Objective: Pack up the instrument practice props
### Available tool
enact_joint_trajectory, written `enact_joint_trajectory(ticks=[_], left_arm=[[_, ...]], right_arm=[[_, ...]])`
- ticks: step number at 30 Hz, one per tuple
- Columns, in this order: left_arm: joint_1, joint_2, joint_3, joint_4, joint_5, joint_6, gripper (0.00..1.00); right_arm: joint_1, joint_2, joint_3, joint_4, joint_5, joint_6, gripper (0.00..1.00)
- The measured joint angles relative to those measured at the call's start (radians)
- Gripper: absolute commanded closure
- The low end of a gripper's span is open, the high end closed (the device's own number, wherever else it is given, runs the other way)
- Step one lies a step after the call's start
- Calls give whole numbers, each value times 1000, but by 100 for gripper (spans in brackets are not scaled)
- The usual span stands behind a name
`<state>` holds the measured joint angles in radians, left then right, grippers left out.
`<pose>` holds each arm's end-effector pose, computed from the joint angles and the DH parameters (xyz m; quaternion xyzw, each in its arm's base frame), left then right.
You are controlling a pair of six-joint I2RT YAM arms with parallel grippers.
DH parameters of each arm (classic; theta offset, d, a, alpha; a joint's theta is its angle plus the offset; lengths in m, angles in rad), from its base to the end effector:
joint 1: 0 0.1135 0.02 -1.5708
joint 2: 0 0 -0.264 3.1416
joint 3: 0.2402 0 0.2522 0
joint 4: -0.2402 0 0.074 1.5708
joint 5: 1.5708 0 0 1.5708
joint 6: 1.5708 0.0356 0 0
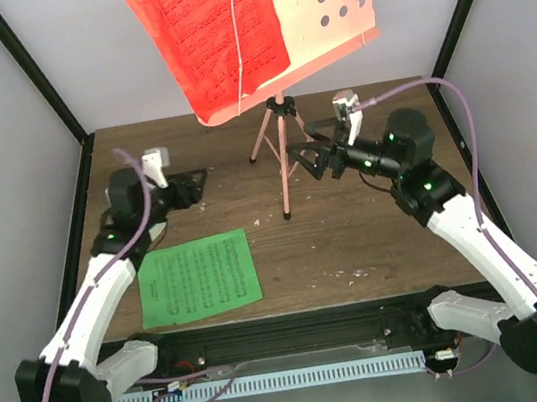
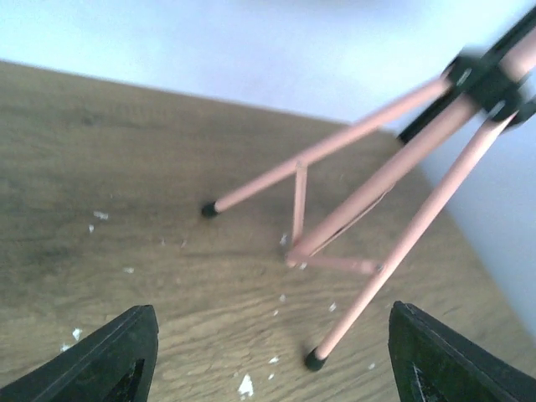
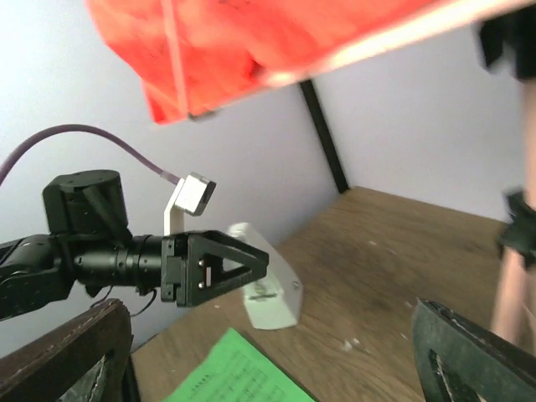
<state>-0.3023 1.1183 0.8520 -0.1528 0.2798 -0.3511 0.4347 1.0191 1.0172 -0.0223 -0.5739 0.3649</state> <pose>0.2410 -0.0855 0.3003 0.0557 0.8321 -0.2838 0.4732 0.2010 0.1146 0.3954 -0.2215 0.6790 0.4473 0.5383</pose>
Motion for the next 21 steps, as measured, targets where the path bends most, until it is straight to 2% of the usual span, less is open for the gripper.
enact_joint_trajectory(ticks=[4, 9, 13, 18, 21], left_arm=[[134, -121, 60, -41, 140, -85, 28], [198, -174, 214, -24, 283, -198, 37], [190, -124, 393, 3, 400, -252, 38], [109, -20, 626, -106, 415, -166, 39], [61, 18, 697, -157, 407, -117, 39]], right_arm=[[0, 96, 148, 27, -107, 42, 8], [0, 190, 308, 106, -140, 139, 9], [1, 286, 448, 150, -170, 221, 15], [1, 401, 598, 162, -178, 298, 21], [1, 442, 642, 163, -179, 331, 25]])
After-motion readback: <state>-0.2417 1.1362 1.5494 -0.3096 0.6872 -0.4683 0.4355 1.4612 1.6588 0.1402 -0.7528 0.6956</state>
